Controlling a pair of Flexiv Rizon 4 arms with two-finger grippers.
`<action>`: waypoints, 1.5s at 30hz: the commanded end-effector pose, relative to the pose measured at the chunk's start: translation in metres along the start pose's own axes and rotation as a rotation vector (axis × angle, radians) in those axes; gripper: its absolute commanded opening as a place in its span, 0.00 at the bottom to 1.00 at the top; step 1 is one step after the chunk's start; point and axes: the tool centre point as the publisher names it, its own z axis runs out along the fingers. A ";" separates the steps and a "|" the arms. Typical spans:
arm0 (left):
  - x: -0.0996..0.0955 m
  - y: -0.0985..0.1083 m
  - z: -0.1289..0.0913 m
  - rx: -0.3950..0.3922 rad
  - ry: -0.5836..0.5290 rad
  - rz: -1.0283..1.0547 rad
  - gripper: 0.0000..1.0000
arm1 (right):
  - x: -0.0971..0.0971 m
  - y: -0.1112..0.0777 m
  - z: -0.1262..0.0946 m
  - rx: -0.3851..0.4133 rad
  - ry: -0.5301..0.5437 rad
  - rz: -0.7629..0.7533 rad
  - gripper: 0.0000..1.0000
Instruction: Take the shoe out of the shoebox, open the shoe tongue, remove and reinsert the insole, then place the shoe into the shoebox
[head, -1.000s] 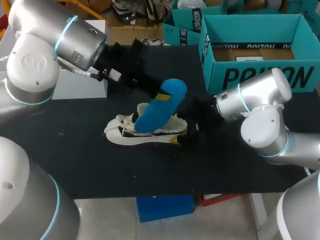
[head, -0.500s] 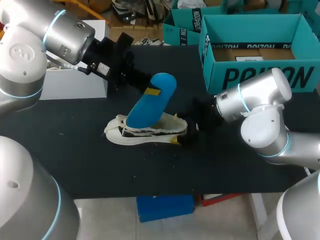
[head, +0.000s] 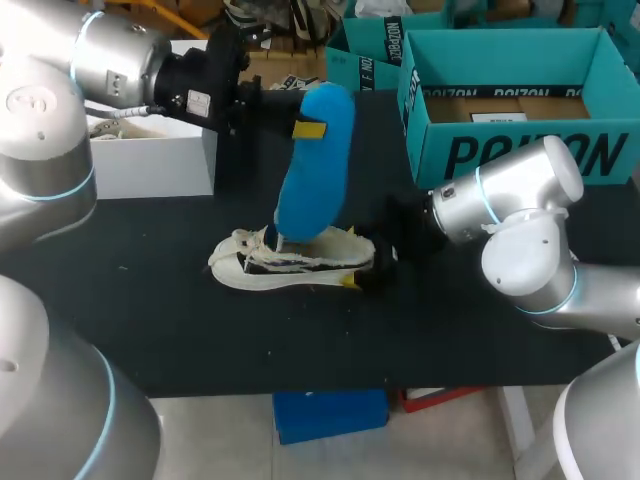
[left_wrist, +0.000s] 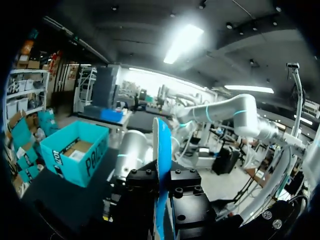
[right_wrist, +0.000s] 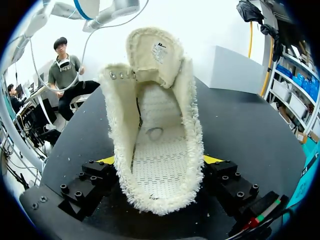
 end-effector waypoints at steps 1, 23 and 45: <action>-0.003 -0.011 -0.002 0.058 0.005 -0.021 0.00 | -0.002 -0.001 0.002 0.002 0.000 0.001 0.00; 0.035 -0.053 -0.009 0.243 0.094 -0.121 0.00 | -0.002 -0.001 0.002 0.002 0.000 0.001 0.00; 0.039 -0.068 -0.013 0.277 0.057 -0.088 0.00 | -0.003 -0.002 0.001 0.006 0.012 0.003 0.00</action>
